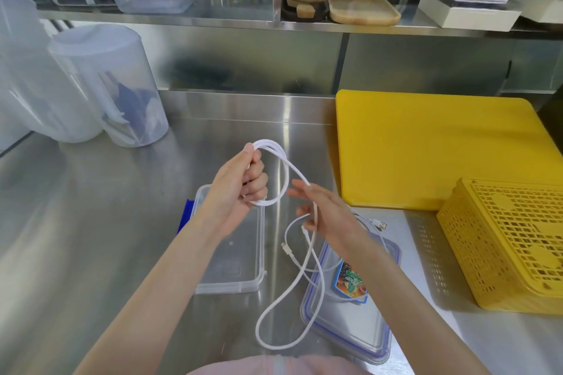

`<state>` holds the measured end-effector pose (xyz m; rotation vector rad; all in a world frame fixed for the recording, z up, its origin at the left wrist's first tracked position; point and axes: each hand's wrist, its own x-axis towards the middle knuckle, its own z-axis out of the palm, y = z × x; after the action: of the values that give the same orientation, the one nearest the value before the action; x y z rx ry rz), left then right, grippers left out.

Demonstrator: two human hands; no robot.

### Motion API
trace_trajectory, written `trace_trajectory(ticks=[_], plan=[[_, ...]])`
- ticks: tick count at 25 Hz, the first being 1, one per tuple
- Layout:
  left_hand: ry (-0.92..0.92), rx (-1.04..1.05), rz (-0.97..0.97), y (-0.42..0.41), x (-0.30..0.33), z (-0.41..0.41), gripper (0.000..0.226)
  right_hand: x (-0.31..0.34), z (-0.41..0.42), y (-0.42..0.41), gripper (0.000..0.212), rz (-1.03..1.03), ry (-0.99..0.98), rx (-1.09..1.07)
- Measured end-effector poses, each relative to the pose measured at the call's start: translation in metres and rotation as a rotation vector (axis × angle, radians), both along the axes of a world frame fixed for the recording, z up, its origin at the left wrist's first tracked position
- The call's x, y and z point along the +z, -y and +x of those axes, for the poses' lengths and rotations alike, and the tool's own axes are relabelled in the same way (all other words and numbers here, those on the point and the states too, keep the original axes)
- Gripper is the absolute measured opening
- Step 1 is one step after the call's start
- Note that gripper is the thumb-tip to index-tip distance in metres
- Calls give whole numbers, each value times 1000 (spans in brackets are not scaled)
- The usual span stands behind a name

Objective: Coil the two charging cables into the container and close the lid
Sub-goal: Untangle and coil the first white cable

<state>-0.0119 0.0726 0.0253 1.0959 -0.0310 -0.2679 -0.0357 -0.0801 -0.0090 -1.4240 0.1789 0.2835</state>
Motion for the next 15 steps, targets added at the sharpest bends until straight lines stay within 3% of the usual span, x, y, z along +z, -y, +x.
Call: trace_trajectory(ticks=[2,4,8,15], plan=[[-32,-20,-41,3,0,-1,34,2,-4,-5,25,115,-21,90],[-53,-48,-68,5,-4,-4,35,2,-6,-7,20,62,38,129],[-104,-171,-91,4,-13,-11,36,3,-4,-2,27,28,147,-5],[-83,-340,73,5,-10,-24,39,5,1,16,37,-129,261,-23]])
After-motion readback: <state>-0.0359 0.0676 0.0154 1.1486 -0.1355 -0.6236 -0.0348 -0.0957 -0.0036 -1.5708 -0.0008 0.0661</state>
